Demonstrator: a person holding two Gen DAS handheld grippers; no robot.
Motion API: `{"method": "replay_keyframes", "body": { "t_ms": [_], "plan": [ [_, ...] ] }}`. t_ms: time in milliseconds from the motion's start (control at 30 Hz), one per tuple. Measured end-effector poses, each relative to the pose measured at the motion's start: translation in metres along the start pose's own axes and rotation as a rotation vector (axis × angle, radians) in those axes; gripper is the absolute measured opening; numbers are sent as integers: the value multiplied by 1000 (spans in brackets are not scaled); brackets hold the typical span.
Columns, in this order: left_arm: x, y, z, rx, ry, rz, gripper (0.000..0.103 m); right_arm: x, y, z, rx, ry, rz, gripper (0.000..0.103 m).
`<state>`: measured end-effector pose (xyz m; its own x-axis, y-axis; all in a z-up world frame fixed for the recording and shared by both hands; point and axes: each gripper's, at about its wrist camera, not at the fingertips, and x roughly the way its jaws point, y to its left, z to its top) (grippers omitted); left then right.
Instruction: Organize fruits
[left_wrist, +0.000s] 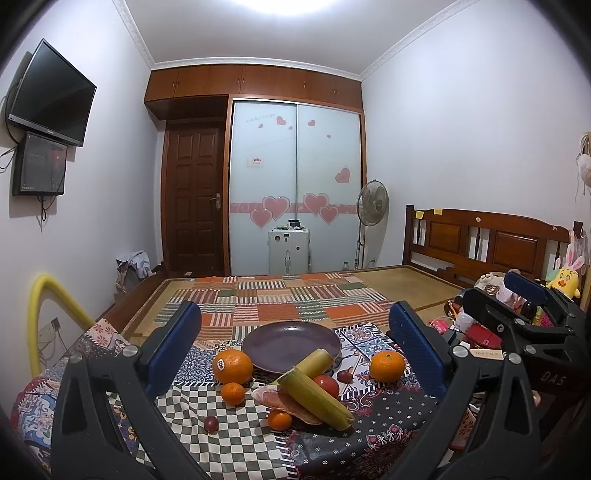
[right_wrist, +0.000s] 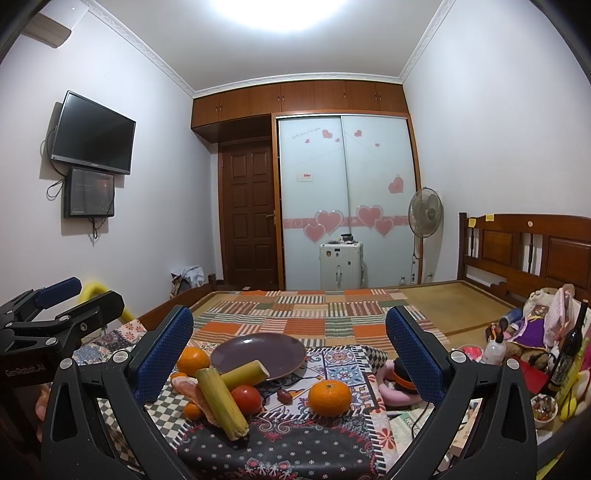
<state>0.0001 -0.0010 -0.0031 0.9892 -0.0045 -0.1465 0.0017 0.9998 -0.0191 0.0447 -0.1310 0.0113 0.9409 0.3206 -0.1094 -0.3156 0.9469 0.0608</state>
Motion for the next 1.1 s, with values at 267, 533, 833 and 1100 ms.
{"method": "replay_keyframes", "body": {
  "t_ms": [267, 533, 833, 1100],
  "plan": [
    [1, 0, 1, -1, 0, -3, 103, 0, 0, 0, 0, 0, -1, 103],
    [0, -1, -1, -1, 1, -7, 103, -1, -2, -1, 1, -2, 1, 103],
    [0, -1, 0, -3, -1, -8, 103, -2, 1, 0, 3, -2, 3, 103],
    [0, -1, 0, -3, 2, -9, 103, -2, 1, 1, 2, -4, 6, 103]
  ]
}}
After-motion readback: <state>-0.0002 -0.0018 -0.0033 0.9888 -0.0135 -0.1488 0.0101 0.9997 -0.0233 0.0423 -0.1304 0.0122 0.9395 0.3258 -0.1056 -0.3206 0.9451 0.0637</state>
